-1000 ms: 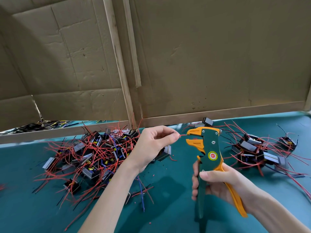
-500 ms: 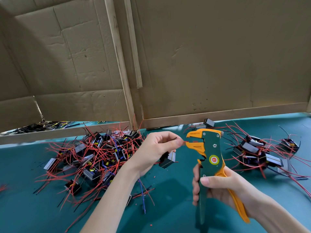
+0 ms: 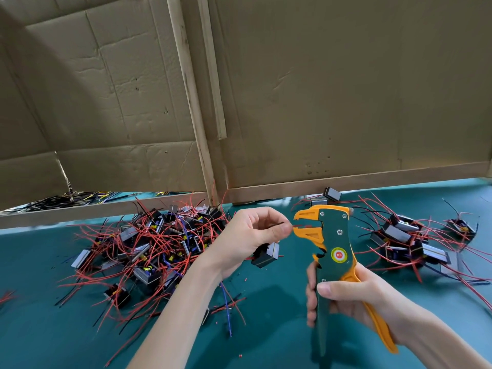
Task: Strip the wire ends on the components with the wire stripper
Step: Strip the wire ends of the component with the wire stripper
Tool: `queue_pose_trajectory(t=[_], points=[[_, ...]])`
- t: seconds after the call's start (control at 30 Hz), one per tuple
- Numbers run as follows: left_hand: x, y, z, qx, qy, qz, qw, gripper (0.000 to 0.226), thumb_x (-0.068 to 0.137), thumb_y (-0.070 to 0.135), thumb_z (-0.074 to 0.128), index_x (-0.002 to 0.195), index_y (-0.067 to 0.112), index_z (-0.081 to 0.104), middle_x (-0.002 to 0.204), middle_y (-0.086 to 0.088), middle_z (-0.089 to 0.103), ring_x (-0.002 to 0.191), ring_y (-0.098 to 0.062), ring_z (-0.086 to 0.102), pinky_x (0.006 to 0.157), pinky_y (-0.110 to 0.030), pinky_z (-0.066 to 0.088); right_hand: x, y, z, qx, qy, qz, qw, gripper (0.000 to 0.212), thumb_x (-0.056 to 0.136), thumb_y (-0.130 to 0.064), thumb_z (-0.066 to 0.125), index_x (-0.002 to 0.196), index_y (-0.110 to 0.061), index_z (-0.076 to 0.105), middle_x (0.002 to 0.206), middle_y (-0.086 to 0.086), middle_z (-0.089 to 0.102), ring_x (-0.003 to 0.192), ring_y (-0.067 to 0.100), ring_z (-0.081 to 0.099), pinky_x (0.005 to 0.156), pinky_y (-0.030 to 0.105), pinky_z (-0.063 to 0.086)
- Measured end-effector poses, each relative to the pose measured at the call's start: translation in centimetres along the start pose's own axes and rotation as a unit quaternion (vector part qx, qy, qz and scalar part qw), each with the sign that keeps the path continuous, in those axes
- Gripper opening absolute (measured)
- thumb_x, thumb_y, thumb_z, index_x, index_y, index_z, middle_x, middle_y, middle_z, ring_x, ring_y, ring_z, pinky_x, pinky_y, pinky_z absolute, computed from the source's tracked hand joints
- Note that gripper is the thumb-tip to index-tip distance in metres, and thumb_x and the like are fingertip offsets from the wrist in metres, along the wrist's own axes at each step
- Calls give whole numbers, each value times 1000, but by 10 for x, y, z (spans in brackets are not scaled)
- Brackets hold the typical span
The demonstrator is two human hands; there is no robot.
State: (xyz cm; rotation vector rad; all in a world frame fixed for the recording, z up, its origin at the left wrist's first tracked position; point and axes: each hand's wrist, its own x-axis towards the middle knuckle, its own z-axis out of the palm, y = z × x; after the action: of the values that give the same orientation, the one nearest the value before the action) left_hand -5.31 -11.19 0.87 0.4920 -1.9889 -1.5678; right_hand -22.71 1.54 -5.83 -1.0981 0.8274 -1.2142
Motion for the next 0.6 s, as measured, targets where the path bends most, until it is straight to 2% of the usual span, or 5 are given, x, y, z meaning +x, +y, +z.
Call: queue_pose_trajectory(t=[0.2, 0.33, 0.43, 0.5, 0.6], points=[[1, -1, -3, 4, -14, 2, 1000, 13, 74, 27, 70, 78, 15, 69, 68, 10, 62, 65, -5, 51, 62, -11, 41, -3, -5, 6, -17, 14, 4, 1000, 28, 76, -20, 82, 89, -3, 64, 79, 27, 61, 74, 41, 62, 73, 48, 52], [0, -1, -8, 8, -24, 0, 1000, 7, 79, 21, 69, 77, 14, 69, 69, 6, 60, 63, -5, 49, 59, -10, 39, -6, -8, 14, -42, 46, 15, 998, 32, 67, -30, 88, 80, -11, 65, 66, 23, 58, 58, 34, 59, 59, 42, 52], [0, -2, -10, 6, -33, 2, 999, 8, 83, 17, 72, 76, 16, 68, 72, 1, 57, 67, -9, 48, 63, -13, 38, -6, -7, 24, -46, 75, 14, 996, 34, 63, -31, 87, 72, -10, 63, 57, 21, 55, 48, 30, 55, 52, 37, 51], [1, -3, -10, -8, -33, 0, 999, 7, 81, 20, 71, 76, 18, 66, 74, -1, 55, 68, -12, 46, 65, -17, 38, -5, -4, 32, -44, 109, 8, 993, 35, 62, -31, 83, 67, -7, 59, 54, 20, 52, 43, 29, 52, 47, 34, 48], [4, -13, -7, -42, -20, -16, 999, 15, 83, 15, 71, 80, 18, 57, 75, 1, 56, 66, -11, 50, 67, -18, 41, -1, 2, 34, -57, 209, 4, 976, 39, 63, -29, 85, 55, -11, 51, 50, 16, 44, 38, 25, 42, 40, 27, 40]])
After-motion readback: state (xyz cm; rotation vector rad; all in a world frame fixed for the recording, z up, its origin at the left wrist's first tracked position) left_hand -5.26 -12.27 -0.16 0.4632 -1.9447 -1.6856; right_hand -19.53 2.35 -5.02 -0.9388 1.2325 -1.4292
